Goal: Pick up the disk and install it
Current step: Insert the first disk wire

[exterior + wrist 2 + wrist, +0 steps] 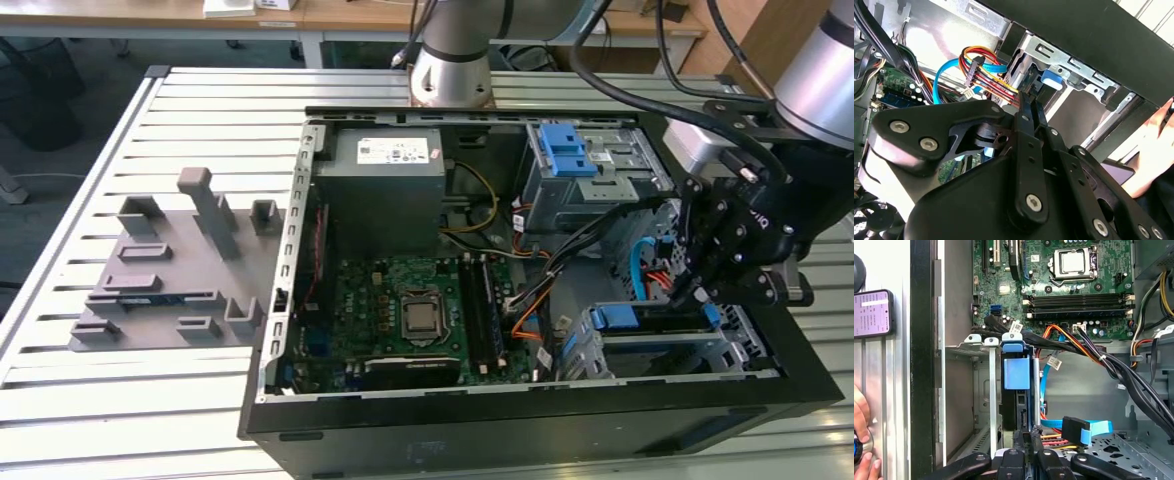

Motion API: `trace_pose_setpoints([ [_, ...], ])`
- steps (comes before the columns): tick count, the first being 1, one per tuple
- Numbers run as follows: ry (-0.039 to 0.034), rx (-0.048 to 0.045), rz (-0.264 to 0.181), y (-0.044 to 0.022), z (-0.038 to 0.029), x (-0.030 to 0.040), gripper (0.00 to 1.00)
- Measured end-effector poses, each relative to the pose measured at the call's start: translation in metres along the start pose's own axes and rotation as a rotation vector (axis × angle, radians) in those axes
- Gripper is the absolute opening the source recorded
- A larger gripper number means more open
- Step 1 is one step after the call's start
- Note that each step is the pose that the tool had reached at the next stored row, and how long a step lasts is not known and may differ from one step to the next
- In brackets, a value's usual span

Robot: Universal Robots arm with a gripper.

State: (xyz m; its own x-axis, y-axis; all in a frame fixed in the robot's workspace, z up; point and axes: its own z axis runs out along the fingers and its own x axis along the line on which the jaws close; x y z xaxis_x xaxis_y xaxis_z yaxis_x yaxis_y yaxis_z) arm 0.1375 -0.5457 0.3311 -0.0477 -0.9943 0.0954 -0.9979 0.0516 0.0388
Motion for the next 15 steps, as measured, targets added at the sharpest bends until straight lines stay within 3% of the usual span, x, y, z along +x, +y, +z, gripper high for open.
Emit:
trace_pose_setpoints([
  [2, -0.0029, -0.0002, 0.000, -0.0001, 0.0019, -0.0002, 0.16],
  [15, -0.0008, -0.0001, 0.000, -0.0001, 0.0023, -0.0002, 0.18],
])
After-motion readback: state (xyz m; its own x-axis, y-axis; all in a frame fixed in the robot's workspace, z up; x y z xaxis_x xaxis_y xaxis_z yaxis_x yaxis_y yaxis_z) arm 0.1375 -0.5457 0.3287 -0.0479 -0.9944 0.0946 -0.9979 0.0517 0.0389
